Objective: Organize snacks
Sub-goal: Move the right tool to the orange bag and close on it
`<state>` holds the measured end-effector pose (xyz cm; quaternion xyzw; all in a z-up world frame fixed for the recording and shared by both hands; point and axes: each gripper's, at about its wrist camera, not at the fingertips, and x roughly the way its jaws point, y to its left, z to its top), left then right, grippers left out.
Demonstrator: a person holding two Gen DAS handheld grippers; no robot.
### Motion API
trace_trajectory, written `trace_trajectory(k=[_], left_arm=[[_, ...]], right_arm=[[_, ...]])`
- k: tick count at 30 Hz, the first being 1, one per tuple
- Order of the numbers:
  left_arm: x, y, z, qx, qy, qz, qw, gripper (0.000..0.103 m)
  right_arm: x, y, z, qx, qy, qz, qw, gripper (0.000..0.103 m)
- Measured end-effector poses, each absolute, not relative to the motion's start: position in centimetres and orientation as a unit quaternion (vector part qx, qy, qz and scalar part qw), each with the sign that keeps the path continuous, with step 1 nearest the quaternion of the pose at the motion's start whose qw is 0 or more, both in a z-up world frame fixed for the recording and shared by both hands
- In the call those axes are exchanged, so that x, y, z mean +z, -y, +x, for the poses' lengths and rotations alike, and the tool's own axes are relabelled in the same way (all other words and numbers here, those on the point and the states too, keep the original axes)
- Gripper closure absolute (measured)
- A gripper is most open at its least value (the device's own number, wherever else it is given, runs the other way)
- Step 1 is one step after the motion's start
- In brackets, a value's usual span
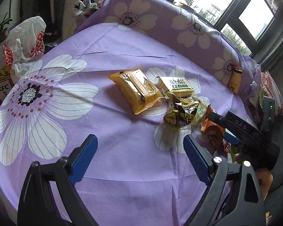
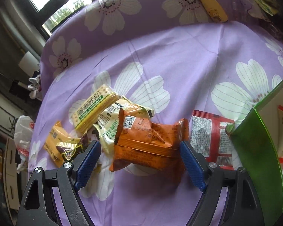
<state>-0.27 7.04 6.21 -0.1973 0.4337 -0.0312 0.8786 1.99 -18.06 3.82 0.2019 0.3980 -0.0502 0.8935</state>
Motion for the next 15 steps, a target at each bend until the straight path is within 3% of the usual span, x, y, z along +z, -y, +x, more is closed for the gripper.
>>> trace_trajectory(k=[6,11,15], left_arm=[[5.7,-6.1,0.0,-0.032,-0.447,-0.185,0.875,0.01],[5.8,-5.9,-0.3,-0.035,-0.445,-0.181,0.876,0.01],[5.7,-6.2,-0.4,-0.029,-0.445,-0.185,0.875,0.01]], right_arm=[[2.8,17.8,2.5,-0.062,-0.404,0.18,0.895,0.018],[3.2,17.2,1.7,-0.051,-0.397,0.163,0.902,0.029],[4.0,16.1,0.0,-0.011,-0.401,0.172,0.9,0.03]])
